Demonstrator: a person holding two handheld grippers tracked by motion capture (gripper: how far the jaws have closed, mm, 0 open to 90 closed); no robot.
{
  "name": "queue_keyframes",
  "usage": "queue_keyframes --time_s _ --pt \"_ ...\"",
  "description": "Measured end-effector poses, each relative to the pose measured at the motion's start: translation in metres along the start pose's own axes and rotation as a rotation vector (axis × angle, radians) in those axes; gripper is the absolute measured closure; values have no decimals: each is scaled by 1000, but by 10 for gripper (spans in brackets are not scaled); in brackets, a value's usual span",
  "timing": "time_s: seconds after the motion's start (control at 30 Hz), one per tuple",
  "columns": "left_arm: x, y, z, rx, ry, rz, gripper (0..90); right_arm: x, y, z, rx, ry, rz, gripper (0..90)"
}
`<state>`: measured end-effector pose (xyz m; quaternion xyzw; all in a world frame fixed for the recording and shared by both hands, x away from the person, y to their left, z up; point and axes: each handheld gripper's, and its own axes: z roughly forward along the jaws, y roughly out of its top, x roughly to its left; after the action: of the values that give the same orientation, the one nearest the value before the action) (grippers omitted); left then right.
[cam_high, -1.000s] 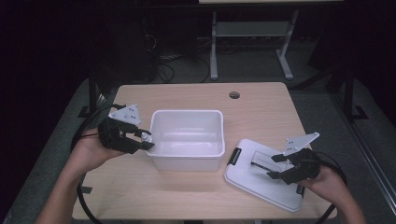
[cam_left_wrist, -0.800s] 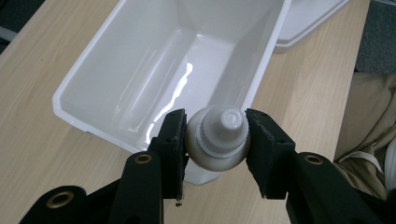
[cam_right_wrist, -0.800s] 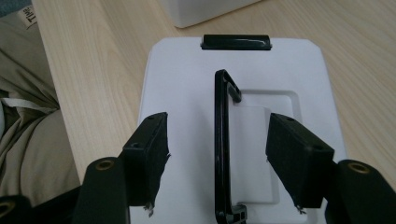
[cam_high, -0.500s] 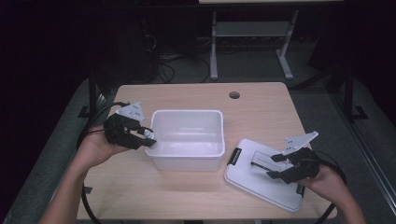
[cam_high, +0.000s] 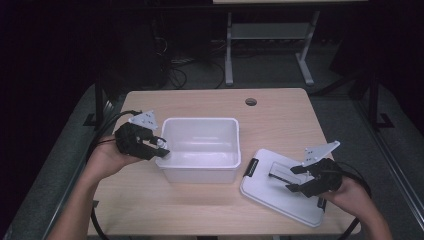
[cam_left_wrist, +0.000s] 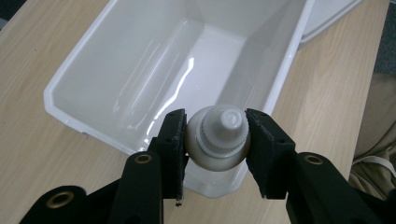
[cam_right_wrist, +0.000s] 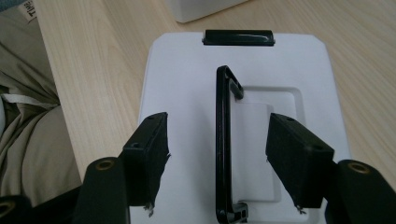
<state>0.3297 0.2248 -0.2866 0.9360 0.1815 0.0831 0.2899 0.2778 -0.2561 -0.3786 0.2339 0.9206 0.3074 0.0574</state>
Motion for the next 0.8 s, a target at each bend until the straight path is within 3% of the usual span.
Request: queue_keyframes --time_s 0.8 --pt "5 -12 32 33 -20 -30 597 1 -1 9 9 17 -5 383"
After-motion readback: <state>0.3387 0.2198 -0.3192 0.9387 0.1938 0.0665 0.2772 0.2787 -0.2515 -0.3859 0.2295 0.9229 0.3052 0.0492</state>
